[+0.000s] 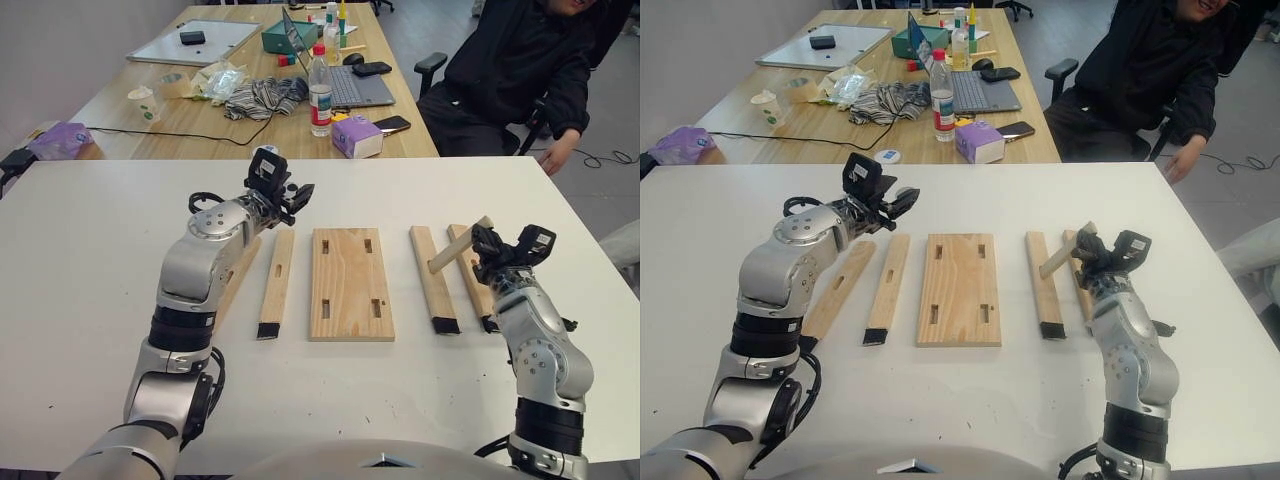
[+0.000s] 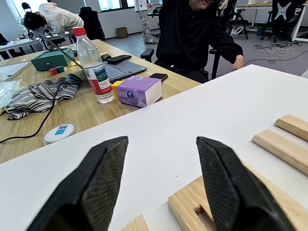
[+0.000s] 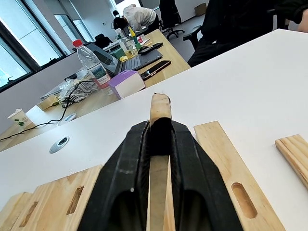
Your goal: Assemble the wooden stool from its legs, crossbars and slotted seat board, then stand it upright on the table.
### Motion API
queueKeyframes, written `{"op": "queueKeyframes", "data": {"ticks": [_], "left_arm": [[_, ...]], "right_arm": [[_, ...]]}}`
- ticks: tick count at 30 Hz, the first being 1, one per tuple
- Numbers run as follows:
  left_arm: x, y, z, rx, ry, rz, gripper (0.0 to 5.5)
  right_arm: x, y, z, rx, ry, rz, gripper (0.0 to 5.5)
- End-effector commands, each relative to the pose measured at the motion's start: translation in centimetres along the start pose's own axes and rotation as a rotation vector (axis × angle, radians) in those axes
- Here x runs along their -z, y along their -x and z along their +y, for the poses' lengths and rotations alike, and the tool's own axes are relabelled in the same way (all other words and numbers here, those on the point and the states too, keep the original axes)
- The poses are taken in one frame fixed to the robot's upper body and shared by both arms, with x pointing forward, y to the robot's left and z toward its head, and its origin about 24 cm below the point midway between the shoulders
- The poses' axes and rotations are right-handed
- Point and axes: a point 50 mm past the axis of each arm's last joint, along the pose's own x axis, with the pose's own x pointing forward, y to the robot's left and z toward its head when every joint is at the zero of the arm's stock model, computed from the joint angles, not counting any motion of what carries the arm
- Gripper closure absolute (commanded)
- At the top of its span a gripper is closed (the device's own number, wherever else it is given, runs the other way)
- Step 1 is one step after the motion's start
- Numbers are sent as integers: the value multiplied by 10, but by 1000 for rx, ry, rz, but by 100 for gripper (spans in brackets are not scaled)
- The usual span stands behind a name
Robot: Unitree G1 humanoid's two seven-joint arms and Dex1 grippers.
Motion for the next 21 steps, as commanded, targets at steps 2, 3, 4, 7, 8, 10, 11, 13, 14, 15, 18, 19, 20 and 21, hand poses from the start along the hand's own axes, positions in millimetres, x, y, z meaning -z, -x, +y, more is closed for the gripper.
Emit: {"op": "queueKeyframes", "data": {"ticks": [2,3,4,7,8,10,11,13,14,15,18,19,20,21], "left_arm": [[-1,-2,-1,-13,-3,-12,293],[-1,-2,0,-15,-4,-13,293],[-1,-2,0,-17,-5,-14,293],[-3,-2,0,-23,-9,-25,293],[-4,-3,0,-22,-13,-32,293],[-9,-9,-7,5,-33,-55,293],[-13,-13,-13,25,-40,-73,293],[-20,-23,-24,67,-41,-103,293],[-23,-28,-31,93,-37,-115,293],[-25,-32,-38,121,-31,-123,293],[-27,-42,-65,231,3,-130,320],[-28,-45,-73,261,16,-136,349],[-32,-46,-79,282,32,-149,365],[-38,-48,-84,299,57,-174,387]], "right_arm": [[16,7,19,-76,192,54,508],[19,8,20,-82,206,62,508],[23,9,20,-79,213,78,508],[33,15,18,-78,237,120,508],[35,19,19,-95,256,126,508],[38,25,20,-132,280,146,508],[41,27,21,-144,278,164,508],[47,29,22,-158,268,205,508],[49,28,23,-169,272,223,508],[51,26,24,-181,290,245,508],[51,18,30,-214,329,287,508],[48,13,33,-223,336,295,508],[46,10,35,-230,337,303,508],[44,8,37,-237,349,313,508]]}}
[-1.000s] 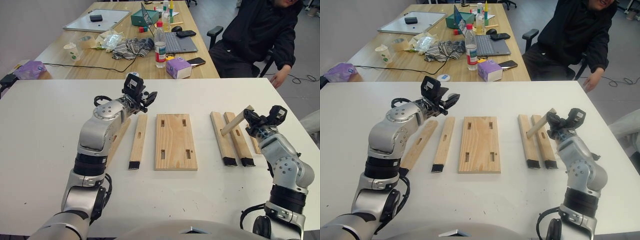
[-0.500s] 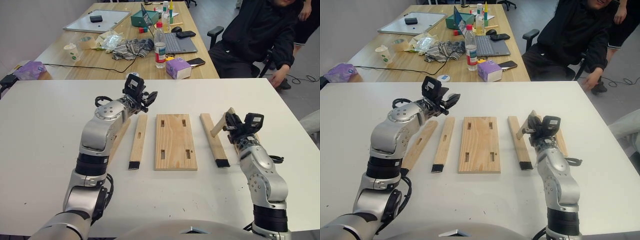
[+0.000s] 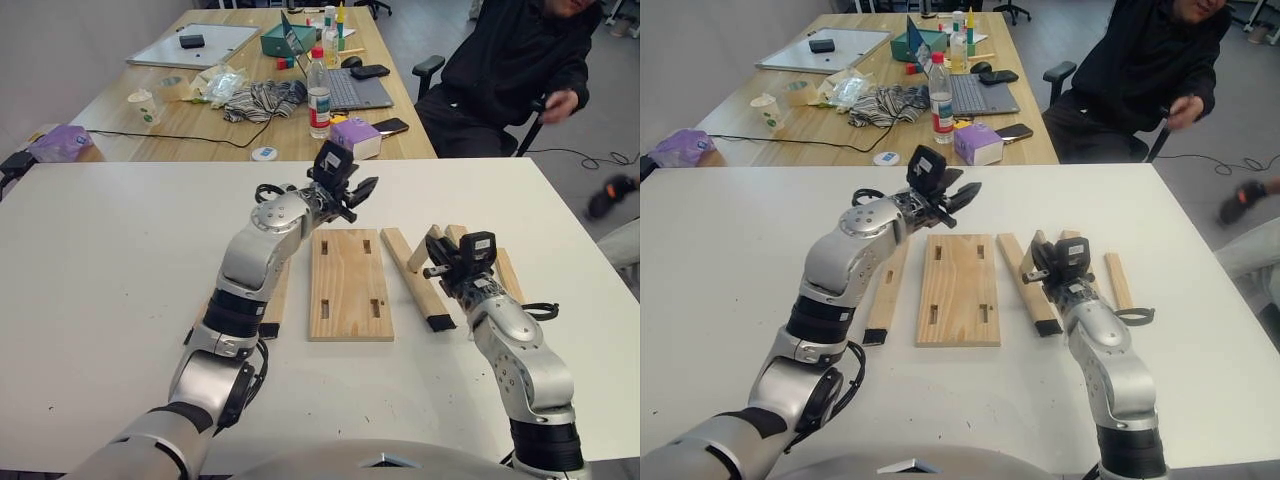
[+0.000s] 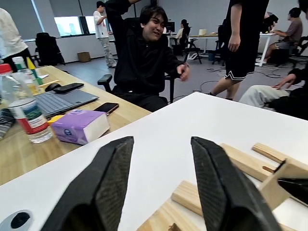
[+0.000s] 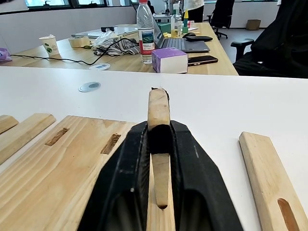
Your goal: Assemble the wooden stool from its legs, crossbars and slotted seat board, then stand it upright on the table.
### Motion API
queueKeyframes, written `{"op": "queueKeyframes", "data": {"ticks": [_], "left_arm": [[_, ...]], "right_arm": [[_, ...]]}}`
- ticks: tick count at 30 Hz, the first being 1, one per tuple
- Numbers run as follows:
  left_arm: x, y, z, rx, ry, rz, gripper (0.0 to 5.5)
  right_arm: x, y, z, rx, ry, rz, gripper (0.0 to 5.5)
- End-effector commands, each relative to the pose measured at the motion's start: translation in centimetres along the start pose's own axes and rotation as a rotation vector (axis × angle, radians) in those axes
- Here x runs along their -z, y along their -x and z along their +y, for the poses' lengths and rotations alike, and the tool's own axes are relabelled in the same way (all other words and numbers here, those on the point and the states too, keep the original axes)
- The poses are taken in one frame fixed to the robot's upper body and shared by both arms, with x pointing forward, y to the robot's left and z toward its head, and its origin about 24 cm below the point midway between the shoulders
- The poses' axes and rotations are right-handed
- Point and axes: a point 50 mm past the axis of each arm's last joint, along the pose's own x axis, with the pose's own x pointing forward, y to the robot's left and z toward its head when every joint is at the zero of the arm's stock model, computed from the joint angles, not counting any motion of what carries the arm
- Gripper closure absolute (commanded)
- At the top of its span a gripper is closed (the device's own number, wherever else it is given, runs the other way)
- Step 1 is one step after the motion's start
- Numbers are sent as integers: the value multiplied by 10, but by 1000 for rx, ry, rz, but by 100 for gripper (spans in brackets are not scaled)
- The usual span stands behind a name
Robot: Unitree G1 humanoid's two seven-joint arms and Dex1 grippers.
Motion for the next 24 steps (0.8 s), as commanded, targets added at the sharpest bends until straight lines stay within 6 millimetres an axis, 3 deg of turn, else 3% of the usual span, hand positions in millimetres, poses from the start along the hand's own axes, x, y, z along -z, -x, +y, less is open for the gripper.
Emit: {"op": "queueKeyframes", "data": {"ticks": [1,5,7,10,13,15,24], "left_arm": [[-24,-13,-18,71,53,-97,397],[-51,-22,-37,163,134,-235,472],[-55,-34,-51,228,179,-285,502],[-44,-55,-72,314,231,-316,545],[-20,-70,-85,349,234,-286,550],[-16,-76,-97,384,205,-284,550],[-73,-83,-148,577,80,-474,550]], "right_arm": [[25,-4,2,-31,-22,207,508],[27,-5,4,-38,-21,234,508],[30,-5,6,-50,-22,251,508],[31,-8,10,-79,-16,263,508],[31,-11,14,-101,-6,264,508],[30,-13,16,-114,0,261,508],[24,-16,30,-236,80,260,508]]}}
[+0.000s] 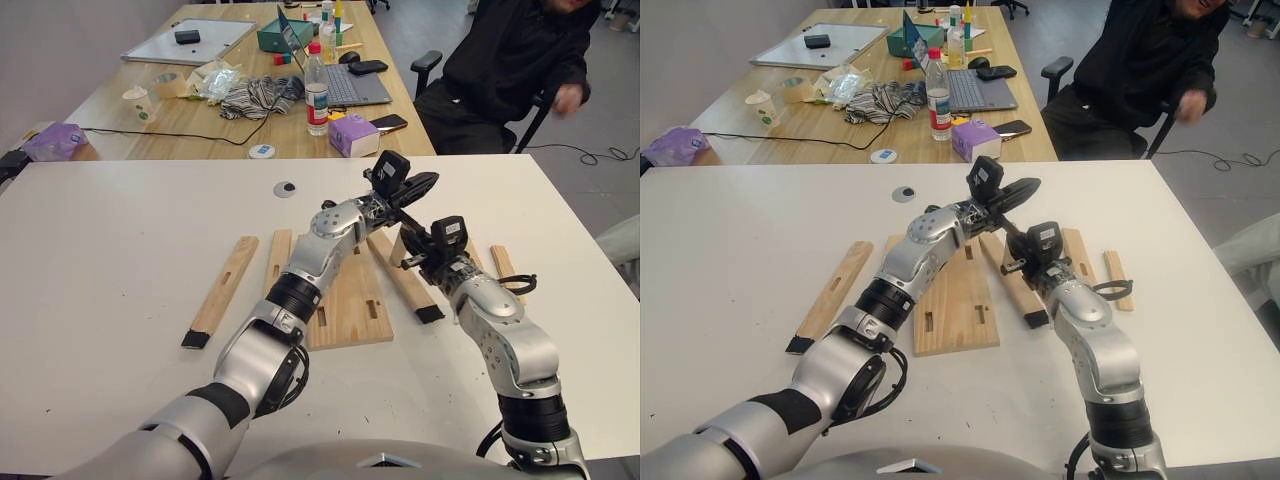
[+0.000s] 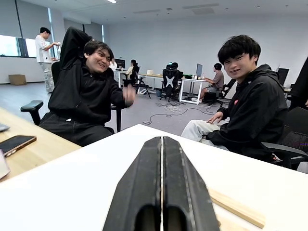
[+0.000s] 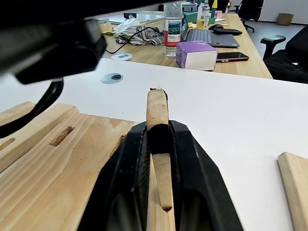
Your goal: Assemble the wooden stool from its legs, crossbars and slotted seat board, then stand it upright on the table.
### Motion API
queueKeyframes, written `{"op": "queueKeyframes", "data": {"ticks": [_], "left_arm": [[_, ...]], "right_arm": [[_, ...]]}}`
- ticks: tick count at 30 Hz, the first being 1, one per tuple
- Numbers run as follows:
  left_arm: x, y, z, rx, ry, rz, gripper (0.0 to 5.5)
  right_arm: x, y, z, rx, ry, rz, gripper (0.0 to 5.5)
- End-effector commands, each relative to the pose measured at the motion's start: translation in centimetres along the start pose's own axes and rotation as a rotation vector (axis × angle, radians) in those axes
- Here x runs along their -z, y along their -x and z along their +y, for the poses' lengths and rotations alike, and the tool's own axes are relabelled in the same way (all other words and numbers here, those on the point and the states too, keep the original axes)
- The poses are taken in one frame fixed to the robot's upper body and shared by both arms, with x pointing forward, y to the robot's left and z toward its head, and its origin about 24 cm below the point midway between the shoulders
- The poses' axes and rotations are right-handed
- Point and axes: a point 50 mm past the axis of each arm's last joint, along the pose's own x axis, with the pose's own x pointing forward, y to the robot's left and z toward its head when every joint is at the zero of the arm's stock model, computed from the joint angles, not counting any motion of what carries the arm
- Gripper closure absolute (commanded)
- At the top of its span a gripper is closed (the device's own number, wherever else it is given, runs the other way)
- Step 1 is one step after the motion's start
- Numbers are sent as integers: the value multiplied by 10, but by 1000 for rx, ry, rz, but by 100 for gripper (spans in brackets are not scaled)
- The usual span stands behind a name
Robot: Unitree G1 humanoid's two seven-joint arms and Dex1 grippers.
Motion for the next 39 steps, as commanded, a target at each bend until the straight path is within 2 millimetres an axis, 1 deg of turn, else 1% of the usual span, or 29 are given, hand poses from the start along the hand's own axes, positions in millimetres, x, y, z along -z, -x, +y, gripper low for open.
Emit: {"op": "queueKeyframes", "data": {"ticks": [1,3,5,6,7,9,11,12,13,14,15,18,19,20,22,24,25,26,27,28,29,31,33,34,36,38,39], "left_arm": [[-71,-68,-102,333,-38,-240,550],[-78,-72,-107,351,-84,-260,550],[-89,-73,-112,371,-112,-298,550],[-90,-74,-114,379,-122,-303,550],[-84,-76,-115,381,-115,-284,550],[-58,-78,-112,357,-63,-204,550],[-18,-74,-105,301,-20,-69,550],[2,-70,-99,267,-6,0,550],[17,-65,-94,237,7,57,550],[26,-62,-91,215,18,92,550],[31,-61,-90,203,26,113,550],[33,-63,-93,189,26,121,550],[31,-64,-94,189,14,113,550],[24,-66,-92,184,3,82,550],[-14,-73,-78,137,-5,-52,550],[-59,-70,-55,70,25,-204,550],[-77,-65,-41,27,48,-266,550],[-94,-56,-25,-26,69,-324,550],[-108,-43,-7,-84,86,-376,550],[-117,-29,10,-142,96,-414,550],[-126,-11,28,-213,103,-451,550],[-138,25,56,-343,113,-510,550],[-149,59,74,-447,92,-559,550],[-150,75,80,-493,75,-565,550],[-143,106,87,-577,48,-544,550],[-134,130,92,-656,40,-522,550],[-133,138,93,-685,39,-519,550]], "right_arm": [[38,2,12,-108,4,228,508],[37,0,12,-109,16,226,508],[37,0,14,-117,20,224,508],[37,-1,16,-126,22,223,508],[36,-1,19,-138,25,222,508],[34,-3,23,-167,37,218,508],[32,-4,24,-184,46,218,508],[31,-5,22,-178,46,220,508],[32,-5,19,-166,44,226,508],[33,-5,17,-156,41,230,508],[33,-6,16,-149,40,232,508],[35,-6,13,-142,39,248,508],[36,-6,12,-137,35,252,508],[36,-6,11,-131,29,252,508],[36,-5,11,-126,24,245,508],[33,-5,9,-113,26,231,508],[32,-5,7,-101,24,225,508],[30,-5,5,-89,25,219,479],[29,-5,3,-85,28,213,460],[27,-5,2,-81,31,210,446],[26,-5,-1,-77,36,211,422],[26,-4,-6,-66,51,226,376],[27,-4,-11,-58,75,247,376],[27,-4,-14,-56,84,254,376],[27,0,-20,-57,107,279,376],[31,9,-28,-56,126,336,337],[33,13,-32,-56,135,368,314]]}}
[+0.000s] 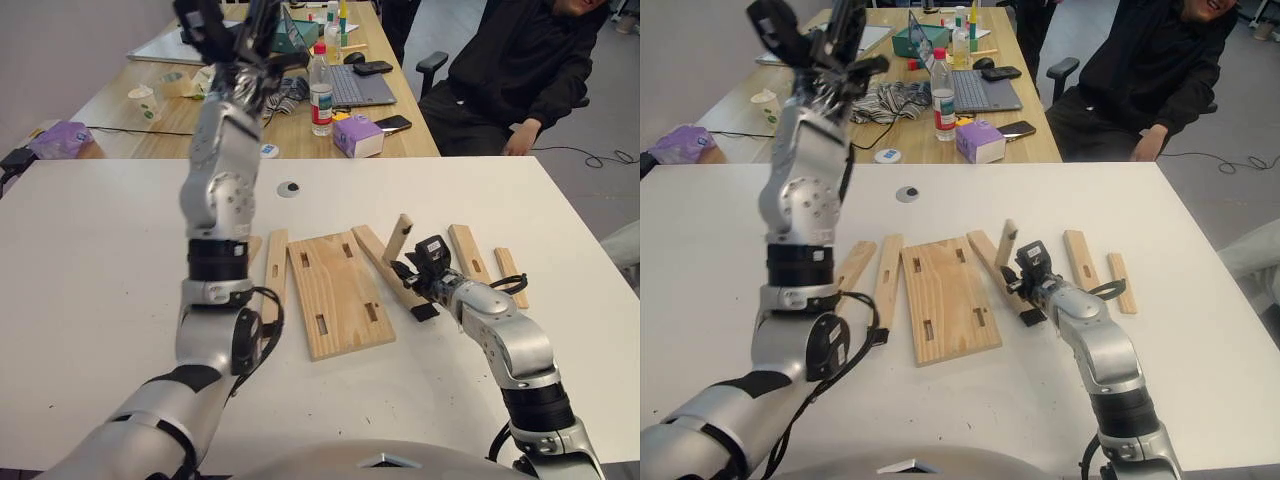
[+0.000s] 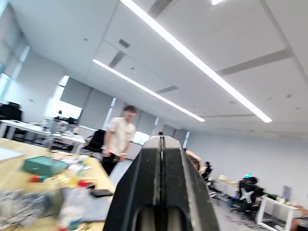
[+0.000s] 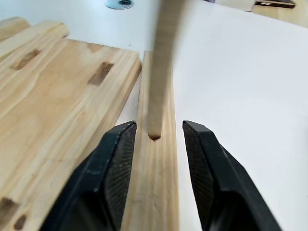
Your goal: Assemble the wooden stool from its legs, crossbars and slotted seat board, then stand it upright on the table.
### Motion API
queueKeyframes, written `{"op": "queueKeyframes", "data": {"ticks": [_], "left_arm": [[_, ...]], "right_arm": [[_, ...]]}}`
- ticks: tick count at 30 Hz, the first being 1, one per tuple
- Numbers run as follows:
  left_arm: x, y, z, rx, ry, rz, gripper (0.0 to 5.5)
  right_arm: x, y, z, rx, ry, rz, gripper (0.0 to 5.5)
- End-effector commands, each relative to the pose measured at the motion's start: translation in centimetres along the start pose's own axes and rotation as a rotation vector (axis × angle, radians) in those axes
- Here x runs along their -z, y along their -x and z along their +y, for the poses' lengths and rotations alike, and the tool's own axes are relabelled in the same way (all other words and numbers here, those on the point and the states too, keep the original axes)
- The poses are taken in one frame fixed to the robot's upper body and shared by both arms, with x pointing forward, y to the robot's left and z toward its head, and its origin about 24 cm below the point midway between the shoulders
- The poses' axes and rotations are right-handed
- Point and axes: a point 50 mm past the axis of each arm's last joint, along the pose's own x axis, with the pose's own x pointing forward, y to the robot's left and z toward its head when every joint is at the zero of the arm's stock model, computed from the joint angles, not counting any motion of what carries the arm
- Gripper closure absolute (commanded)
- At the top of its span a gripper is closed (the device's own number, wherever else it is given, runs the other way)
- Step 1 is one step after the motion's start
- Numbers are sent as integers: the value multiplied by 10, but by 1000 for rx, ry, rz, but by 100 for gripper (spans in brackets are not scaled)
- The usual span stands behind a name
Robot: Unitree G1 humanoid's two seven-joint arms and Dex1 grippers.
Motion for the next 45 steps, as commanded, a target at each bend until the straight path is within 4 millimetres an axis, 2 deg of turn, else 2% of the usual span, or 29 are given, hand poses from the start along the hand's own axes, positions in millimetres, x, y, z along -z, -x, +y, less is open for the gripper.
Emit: {"op": "queueKeyframes", "data": {"ticks": [1,5,10,14,17,20,22,26,29,32,34,37,39,41,43,45], "left_arm": [[-8,23,23,-103,-45,20,550],[-4,31,25,-125,-74,58,550],[-1,38,33,-156,-91,89,550],[0,38,35,-167,-95,89,550],[2,37,33,-168,-88,91,550],[3,36,33,-170,-86,91,550],[2,36,33,-171,-88,92,550],[4,36,34,-171,-92,101,550],[8,37,38,-173,-107,130,550],[15,40,44,-174,-135,184,550],[19,43,48,-163,-129,225,550],[26,41,45,-69,-86,300,550],[25,40,22,134,26,327,508],[17,41,-8,377,164,332,466],[4,42,-31,579,284,312,424],[-6,42,-42,690,358,292,385]], "right_arm": [[11,14,-13,4,35,108,289],[25,17,-10,-26,4,203,220],[29,17,-2,-47,-46,221,220],[19,15,1,-74,-67,172,220],[26,14,9,-109,-63,197,220],[42,12,7,-90,-55,271,220],[49,12,4,-68,-58,301,260],[50,9,3,-48,-88,284,337],[48,6,1,-15,-123,237,345],[26,1,-5,49,-167,56,345],[-5,-1,-13,72,-195,-141,345],[-63,2,-27,-84,-303,-439,345],[-98,11,-36,-266,-365,-565,345],[-122,21,-38,-447,-370,-618,345],[-133,29,-36,-596,-331,-612,345],[-137,36,-31,-713,-283,-580,345]]}}
